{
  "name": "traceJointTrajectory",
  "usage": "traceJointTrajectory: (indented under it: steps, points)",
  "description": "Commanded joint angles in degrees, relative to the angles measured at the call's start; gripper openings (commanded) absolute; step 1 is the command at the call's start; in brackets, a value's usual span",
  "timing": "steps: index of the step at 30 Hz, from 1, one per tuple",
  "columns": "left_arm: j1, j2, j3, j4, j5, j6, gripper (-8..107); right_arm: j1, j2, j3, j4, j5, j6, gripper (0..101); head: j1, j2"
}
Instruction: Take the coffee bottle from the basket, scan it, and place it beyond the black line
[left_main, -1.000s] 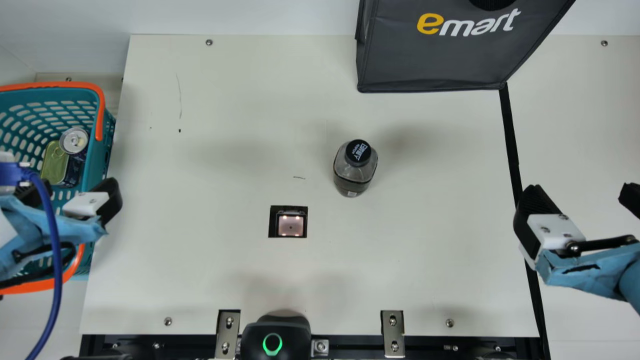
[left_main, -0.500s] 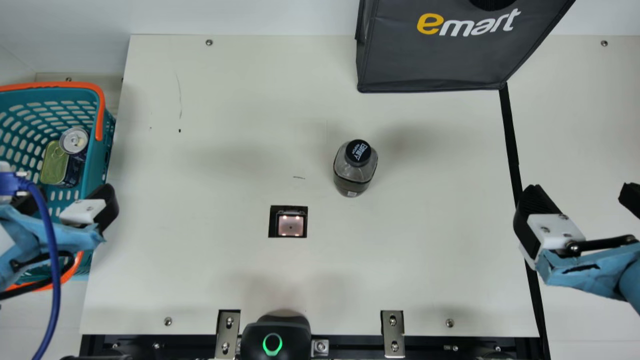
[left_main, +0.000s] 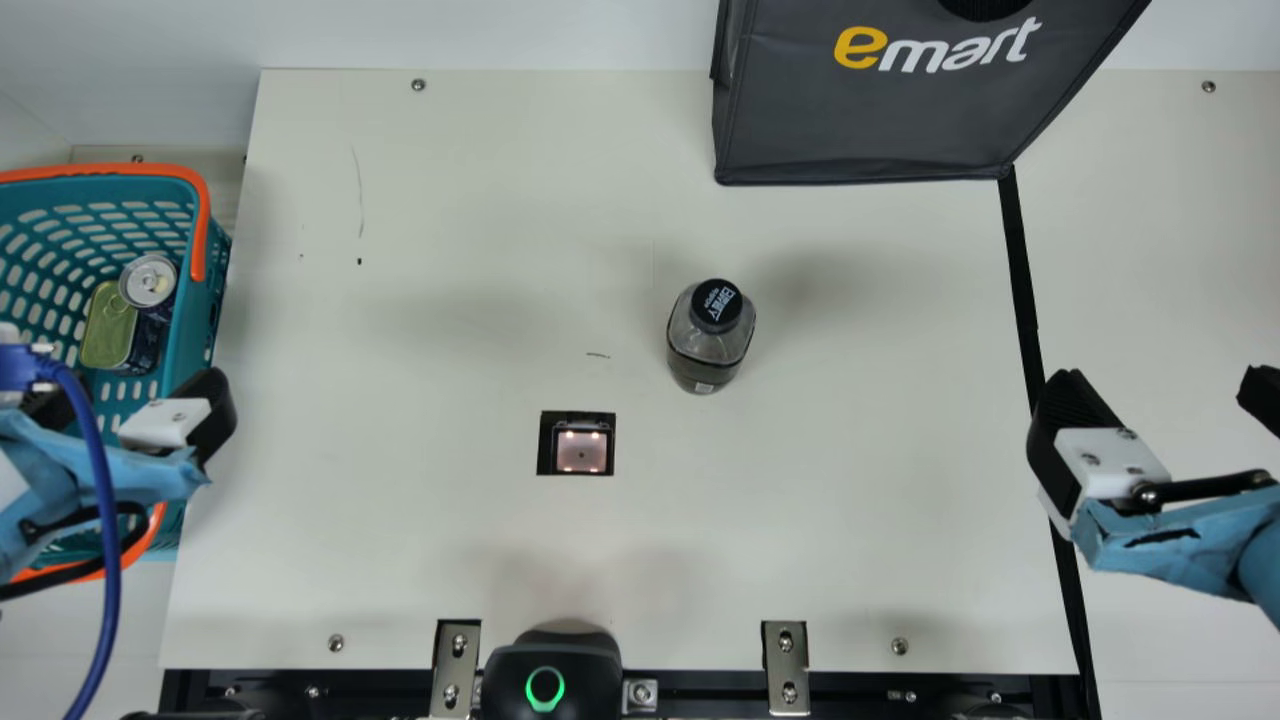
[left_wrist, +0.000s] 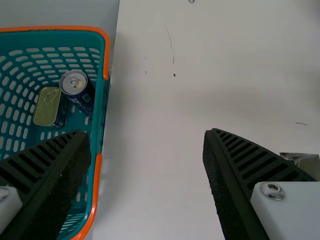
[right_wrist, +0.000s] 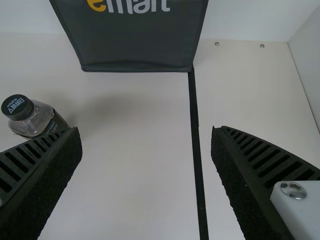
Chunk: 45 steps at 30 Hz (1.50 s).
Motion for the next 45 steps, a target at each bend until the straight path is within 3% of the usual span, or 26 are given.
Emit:
traceJointTrajectory:
  steps: [1,17,30,45]
  points:
    - [0.0,0.0,0.0,0.0,0.0,0.0,90,0.1,0.0,0.0,-0.1,0.0,0.1,91,-1.5,0.1]
    - [0.0,0.0,0.0,0.0,0.0,0.0,90,0.6,6.9,-1.0,3.0,-2.1,-1.6,91,-1.5,0.1]
    - [0.0,0.0,0.0,0.1,0.0,0.0,90,-2.9,14.4,-4.2,9.0,-1.6,-9.2,91,-1.5,0.1]
    - [0.0,0.0,0.0,0.1,0.0,0.0,90,-1.6,20.1,-6.8,7.1,-3.2,-12.3,91,-1.5,0.1]
